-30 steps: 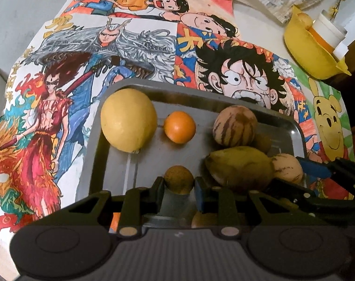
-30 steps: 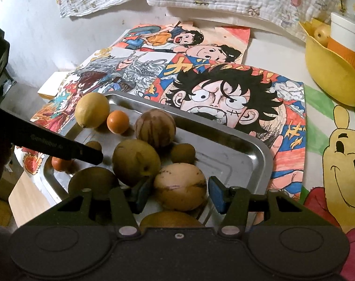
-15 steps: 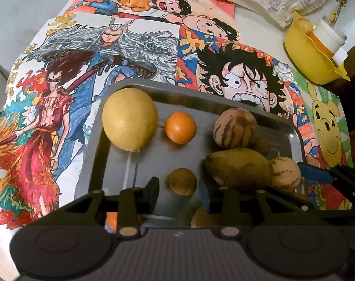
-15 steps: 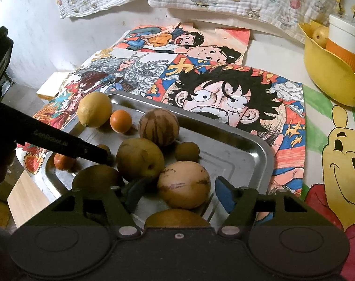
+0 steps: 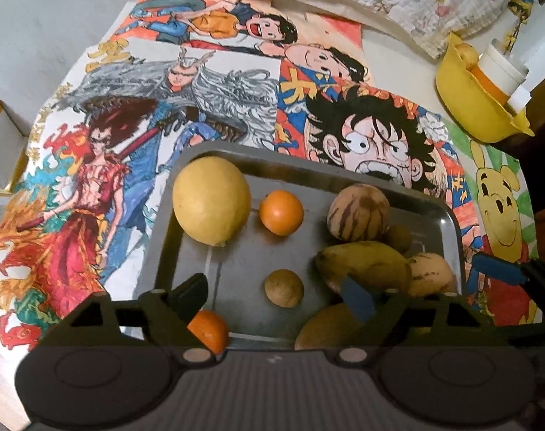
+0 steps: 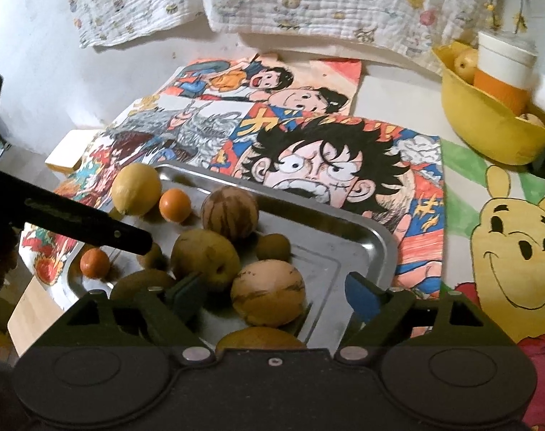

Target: Organize fruits

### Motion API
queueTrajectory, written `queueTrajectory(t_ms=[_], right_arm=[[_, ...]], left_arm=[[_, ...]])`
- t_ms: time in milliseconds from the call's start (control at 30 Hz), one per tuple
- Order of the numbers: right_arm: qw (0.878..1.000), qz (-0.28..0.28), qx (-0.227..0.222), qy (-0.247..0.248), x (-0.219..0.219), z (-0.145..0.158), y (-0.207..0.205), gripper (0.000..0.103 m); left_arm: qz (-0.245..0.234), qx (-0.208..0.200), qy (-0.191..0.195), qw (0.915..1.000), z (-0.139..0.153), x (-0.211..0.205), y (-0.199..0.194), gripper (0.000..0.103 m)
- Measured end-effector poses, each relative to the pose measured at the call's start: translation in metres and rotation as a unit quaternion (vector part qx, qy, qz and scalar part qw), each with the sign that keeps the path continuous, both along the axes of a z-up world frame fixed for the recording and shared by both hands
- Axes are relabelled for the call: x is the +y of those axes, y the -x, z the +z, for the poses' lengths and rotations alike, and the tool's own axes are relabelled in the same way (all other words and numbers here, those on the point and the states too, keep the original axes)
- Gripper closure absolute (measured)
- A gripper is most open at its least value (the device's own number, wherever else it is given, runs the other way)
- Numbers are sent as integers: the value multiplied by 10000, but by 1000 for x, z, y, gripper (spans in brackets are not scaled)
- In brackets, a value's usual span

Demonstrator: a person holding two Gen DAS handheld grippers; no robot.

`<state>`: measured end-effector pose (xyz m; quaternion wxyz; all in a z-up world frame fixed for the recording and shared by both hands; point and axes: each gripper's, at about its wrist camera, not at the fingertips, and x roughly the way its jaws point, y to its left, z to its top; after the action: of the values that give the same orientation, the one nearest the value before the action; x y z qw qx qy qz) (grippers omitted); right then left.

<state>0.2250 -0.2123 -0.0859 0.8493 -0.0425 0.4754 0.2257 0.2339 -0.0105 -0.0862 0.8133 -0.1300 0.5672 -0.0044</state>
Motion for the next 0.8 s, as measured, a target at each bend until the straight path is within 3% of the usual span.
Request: queueTrajectory(t_ms=[133,233,533,800], right_arm=[[9999,-145,-70,-26,-4,6,-1,15],[9995,-262,-168,-59,-6,12,0,4],[9981,-472,-233,-309,-14,23,6,1],[9956,-588,-580,-440,-21,42,22,1]], left_arm=[[46,-134,-75,9999,9,3,1,6],[38,-316,-294,9991,15,1,3,3],[10,-812,-498,9955,29,-4,17,1],[192,-941,-590,9936,37,-5,35,1]])
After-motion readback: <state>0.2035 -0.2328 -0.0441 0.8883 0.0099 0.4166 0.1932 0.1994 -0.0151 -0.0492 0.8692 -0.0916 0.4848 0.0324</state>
